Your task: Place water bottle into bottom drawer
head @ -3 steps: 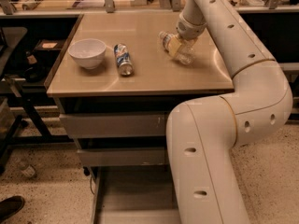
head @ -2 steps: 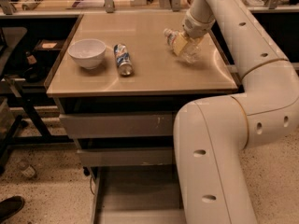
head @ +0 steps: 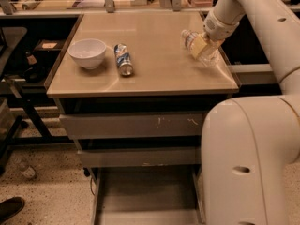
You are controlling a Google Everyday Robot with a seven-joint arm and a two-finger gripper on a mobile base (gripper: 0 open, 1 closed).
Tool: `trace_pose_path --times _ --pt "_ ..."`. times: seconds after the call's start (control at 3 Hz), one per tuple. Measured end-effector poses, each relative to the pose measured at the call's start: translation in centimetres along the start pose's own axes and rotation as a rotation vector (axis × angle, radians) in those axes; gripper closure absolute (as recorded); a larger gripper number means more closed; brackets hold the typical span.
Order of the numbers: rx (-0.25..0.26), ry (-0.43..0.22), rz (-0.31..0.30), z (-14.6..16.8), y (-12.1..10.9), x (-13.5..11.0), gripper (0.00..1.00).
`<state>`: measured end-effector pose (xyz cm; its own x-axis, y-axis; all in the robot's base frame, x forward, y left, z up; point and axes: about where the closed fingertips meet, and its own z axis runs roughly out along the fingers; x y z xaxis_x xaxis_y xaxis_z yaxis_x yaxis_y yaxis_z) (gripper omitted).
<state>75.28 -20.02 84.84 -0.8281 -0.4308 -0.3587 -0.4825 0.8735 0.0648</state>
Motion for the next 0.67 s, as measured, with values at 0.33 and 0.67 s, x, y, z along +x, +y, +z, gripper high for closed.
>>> trace_pose_path --times 0.33,0.67 --pt "0.010 -0.009 0.019 -2.2 0.1 2.7 1.00" --pt "0.011 -0.023 0.012 -4.3 1.3 5.9 1.00"
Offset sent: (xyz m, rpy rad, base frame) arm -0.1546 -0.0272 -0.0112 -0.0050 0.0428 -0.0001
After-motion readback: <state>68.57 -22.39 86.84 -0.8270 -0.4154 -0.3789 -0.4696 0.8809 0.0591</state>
